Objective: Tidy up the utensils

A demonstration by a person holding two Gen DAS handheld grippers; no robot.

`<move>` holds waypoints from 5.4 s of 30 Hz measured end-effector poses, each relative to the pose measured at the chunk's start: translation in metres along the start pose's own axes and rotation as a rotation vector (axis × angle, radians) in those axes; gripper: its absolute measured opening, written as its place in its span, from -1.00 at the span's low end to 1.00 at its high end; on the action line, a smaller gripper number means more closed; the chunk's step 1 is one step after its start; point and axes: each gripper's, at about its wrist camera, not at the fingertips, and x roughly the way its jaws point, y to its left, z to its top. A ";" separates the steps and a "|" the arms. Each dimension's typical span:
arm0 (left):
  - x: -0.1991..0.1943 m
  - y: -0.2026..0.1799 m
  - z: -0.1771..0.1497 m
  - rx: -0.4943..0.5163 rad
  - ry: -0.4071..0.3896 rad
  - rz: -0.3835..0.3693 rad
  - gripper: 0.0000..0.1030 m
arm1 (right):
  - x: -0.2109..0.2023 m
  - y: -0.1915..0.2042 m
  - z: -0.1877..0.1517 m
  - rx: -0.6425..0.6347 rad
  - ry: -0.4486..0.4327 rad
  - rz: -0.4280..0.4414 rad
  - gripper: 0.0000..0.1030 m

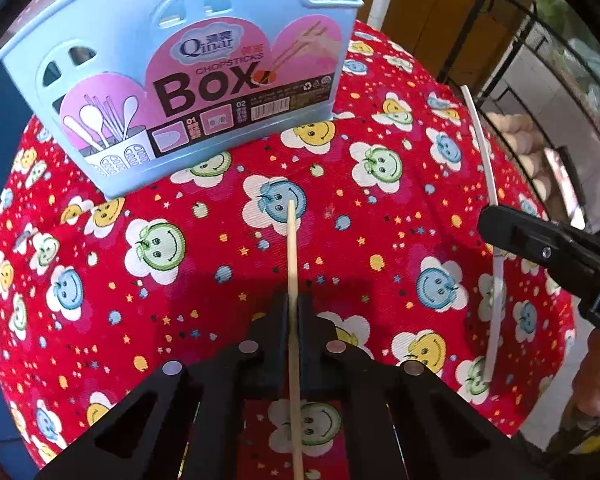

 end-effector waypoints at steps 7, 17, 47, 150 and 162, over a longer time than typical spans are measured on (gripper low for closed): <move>-0.035 0.017 -0.011 -0.058 -0.133 -0.083 -0.92 | -0.010 0.007 0.004 -0.013 -0.047 0.013 -0.87; -0.107 0.038 -0.021 -0.129 -0.447 -0.077 -0.92 | -0.033 0.032 0.015 -0.094 -0.161 0.002 -0.87; -0.193 0.068 0.090 -0.219 -1.012 0.099 -0.92 | -0.043 0.068 0.107 -0.239 -0.372 -0.097 -0.87; -0.157 0.041 -0.053 -0.205 -0.751 0.220 -0.23 | -0.044 0.091 -0.005 -0.235 -0.416 -0.092 0.20; -0.115 0.044 -0.078 -0.233 -0.692 0.263 0.06 | -0.017 0.070 -0.037 -0.203 -0.378 -0.171 0.46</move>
